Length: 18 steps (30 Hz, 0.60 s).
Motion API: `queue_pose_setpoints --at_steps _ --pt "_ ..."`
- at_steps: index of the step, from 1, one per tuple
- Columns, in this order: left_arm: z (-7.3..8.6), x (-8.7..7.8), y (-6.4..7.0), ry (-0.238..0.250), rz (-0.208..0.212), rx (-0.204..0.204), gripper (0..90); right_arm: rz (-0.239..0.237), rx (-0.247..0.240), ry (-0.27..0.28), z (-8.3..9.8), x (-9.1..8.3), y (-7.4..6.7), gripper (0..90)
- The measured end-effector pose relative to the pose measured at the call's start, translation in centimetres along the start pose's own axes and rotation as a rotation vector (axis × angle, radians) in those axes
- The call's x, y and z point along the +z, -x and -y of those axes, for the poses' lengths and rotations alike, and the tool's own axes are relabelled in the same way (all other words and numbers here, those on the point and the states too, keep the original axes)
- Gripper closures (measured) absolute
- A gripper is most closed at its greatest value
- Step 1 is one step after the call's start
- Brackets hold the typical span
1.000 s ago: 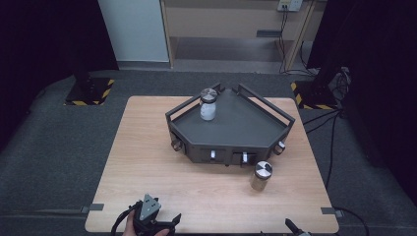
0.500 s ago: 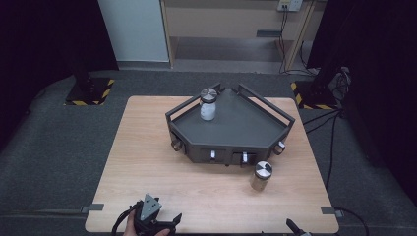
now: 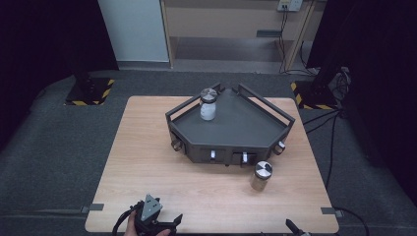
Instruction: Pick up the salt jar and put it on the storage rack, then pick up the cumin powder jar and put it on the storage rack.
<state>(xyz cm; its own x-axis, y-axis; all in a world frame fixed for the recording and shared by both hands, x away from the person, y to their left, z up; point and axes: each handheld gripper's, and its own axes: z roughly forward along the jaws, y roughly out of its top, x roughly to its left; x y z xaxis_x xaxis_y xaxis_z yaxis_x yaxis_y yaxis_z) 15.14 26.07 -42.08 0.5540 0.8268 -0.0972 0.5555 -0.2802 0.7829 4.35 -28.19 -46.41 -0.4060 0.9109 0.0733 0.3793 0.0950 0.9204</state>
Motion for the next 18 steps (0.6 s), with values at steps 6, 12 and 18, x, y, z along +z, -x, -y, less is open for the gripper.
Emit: queue_pose_setpoints --at_steps 6,12,18 --pt "0.03 -0.03 0.31 0.000 -0.002 0.007 2.9 0.004 -0.005 0.005 0.05 -0.22 0.02 6.0" --pt "0.14 -0.10 0.44 0.011 -0.013 0.006 2.9 0.009 -0.010 0.011 0.07 -0.36 -0.09 6.0" --pt "0.21 -0.25 0.30 0.018 -0.015 0.002 2.9 0.012 -0.017 0.016 0.06 -0.34 -0.22 6.0"
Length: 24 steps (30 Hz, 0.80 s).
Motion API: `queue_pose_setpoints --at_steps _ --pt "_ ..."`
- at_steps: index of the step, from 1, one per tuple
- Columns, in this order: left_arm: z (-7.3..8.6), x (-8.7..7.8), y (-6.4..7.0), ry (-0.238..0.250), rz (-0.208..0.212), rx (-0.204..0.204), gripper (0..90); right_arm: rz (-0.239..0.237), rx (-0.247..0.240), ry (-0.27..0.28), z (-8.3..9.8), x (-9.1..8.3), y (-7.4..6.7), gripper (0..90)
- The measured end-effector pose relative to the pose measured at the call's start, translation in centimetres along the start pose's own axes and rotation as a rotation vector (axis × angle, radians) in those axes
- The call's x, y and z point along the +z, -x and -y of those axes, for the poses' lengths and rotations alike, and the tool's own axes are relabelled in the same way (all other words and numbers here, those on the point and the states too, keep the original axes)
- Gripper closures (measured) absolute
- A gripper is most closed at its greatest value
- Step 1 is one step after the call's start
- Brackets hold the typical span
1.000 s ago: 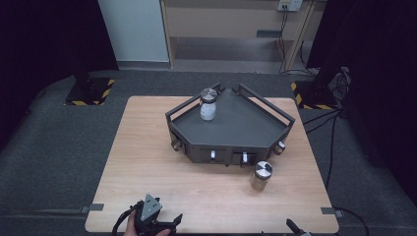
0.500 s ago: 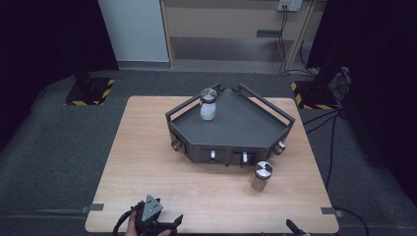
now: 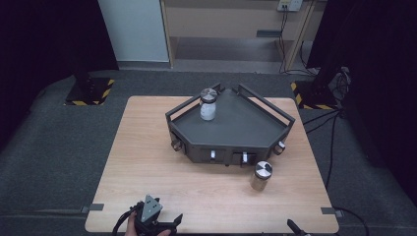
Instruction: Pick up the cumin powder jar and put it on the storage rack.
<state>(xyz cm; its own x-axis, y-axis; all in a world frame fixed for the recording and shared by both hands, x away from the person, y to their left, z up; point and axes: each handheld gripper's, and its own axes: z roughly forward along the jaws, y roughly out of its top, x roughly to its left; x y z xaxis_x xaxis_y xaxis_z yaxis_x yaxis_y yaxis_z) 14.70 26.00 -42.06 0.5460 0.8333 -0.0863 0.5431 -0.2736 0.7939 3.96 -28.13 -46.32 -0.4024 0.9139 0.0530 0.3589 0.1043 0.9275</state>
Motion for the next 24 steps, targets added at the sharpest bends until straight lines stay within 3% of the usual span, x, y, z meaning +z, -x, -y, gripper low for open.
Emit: queue_pose_setpoints --at_steps 5,10,17,24 --pt "0.1 -0.1 -0.1 0.007 0.003 -0.001 2.9 -0.001 -0.006 0.004 0.0 0.1 -0.1 5.8" --pt "0.0 0.0 0.0 0.006 0.004 -0.002 2.9 0.010 -0.022 0.047 -0.2 0.1 0.1 5.5" --pt "0.1 0.0 0.0 0.009 0.009 -0.003 2.9 0.042 -0.090 0.091 -1.7 0.5 0.3 5.1" --pt "0.1 -0.1 0.1 0.016 0.010 0.000 2.9 0.041 -0.111 0.082 -3.1 2.8 1.1 0.4"
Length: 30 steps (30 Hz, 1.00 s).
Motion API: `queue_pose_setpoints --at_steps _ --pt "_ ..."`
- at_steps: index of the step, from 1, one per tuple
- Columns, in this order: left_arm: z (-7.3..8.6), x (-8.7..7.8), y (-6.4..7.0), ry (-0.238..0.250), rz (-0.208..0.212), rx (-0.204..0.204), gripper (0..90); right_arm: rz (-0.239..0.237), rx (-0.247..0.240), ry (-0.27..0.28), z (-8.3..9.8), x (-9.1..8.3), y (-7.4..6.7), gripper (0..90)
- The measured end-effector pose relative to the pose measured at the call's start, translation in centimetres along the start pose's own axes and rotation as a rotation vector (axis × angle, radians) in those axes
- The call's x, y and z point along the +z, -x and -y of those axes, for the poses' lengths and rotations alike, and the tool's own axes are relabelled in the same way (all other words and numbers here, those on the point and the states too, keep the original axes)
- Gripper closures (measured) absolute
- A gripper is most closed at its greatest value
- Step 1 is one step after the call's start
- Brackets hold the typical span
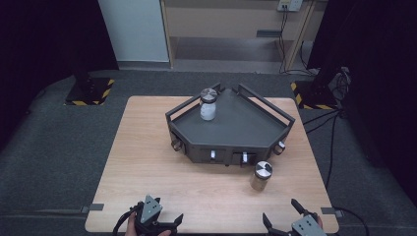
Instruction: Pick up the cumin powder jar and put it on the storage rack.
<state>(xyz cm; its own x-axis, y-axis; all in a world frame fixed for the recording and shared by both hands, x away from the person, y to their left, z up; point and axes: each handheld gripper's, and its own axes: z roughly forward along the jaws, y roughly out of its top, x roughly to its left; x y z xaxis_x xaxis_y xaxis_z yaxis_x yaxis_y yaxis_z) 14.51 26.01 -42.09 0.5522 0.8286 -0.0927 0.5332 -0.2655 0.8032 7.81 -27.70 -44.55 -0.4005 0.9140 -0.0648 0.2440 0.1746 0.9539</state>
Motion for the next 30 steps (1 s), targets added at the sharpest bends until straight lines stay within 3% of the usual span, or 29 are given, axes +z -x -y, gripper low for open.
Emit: queue_pose_setpoints --at_steps 17,22,30 --pt "-0.1 0.2 -0.2 -0.005 0.008 -0.002 2.9 0.013 -0.050 -0.069 -1.2 7.5 0.8 1.8" --pt "-0.1 0.3 -0.2 -0.005 0.013 -0.007 2.9 0.023 -0.033 -0.077 -1.3 10.0 1.5 3.6" --pt "-0.1 0.3 -0.4 -0.008 0.016 -0.012 2.9 0.013 0.014 -0.073 -0.7 11.9 2.4 11.8"
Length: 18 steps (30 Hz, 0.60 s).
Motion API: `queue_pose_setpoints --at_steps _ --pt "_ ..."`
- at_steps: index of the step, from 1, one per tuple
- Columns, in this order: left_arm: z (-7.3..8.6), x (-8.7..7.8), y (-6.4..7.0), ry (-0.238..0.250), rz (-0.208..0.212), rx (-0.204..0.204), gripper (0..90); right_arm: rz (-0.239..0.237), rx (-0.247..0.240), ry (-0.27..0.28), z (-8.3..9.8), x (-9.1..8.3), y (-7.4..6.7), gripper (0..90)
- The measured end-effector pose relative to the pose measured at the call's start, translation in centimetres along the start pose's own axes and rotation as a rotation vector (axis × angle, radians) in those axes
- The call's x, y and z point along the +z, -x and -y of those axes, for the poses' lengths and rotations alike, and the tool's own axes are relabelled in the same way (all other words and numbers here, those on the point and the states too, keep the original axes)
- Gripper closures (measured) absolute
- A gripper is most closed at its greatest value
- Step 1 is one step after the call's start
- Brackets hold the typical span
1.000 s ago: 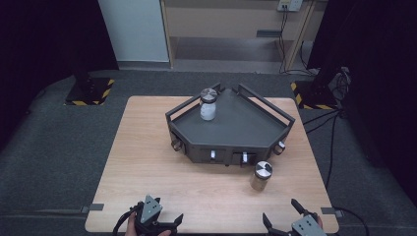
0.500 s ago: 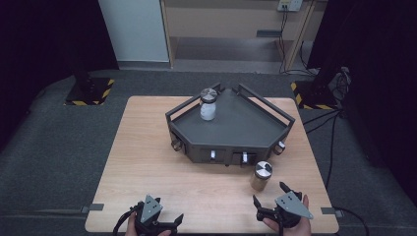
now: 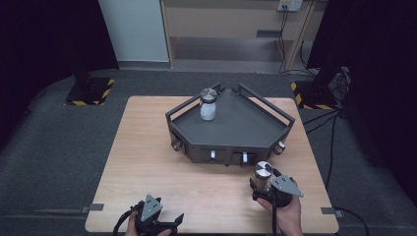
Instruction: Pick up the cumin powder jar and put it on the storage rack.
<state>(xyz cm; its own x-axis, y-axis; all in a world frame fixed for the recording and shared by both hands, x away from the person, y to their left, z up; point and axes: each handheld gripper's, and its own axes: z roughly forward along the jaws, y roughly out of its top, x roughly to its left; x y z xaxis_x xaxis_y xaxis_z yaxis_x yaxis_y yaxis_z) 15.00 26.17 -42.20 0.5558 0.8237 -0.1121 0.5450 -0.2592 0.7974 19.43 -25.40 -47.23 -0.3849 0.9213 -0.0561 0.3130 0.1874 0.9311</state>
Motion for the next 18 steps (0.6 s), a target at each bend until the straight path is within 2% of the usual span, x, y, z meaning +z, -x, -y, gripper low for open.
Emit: queue_pose_setpoints --at_steps 2,3,4,5,15,18 --pt "-0.02 0.01 -0.02 0.000 0.001 0.001 2.9 -0.001 0.014 0.005 0.34 0.30 0.26 16.6" --pt "-0.03 0.04 0.00 0.000 0.002 0.000 2.9 -0.006 0.018 0.011 0.61 0.50 0.50 24.3" --pt "-0.04 0.07 -0.01 -0.001 0.004 0.001 2.9 -0.006 0.018 0.011 0.61 0.50 0.50 24.3" --pt "-0.07 0.11 -0.01 -0.002 0.006 0.002 2.9 -0.027 0.028 0.022 0.89 0.56 0.89 30.4" --pt "-0.11 0.23 -0.01 -0.005 0.012 0.002 2.9 -0.022 0.030 0.027 0.96 0.53 0.68 30.7" --pt "-0.09 0.19 -0.05 -0.002 0.010 0.001 2.9 -0.034 0.030 0.020 0.77 0.44 0.81 30.7"
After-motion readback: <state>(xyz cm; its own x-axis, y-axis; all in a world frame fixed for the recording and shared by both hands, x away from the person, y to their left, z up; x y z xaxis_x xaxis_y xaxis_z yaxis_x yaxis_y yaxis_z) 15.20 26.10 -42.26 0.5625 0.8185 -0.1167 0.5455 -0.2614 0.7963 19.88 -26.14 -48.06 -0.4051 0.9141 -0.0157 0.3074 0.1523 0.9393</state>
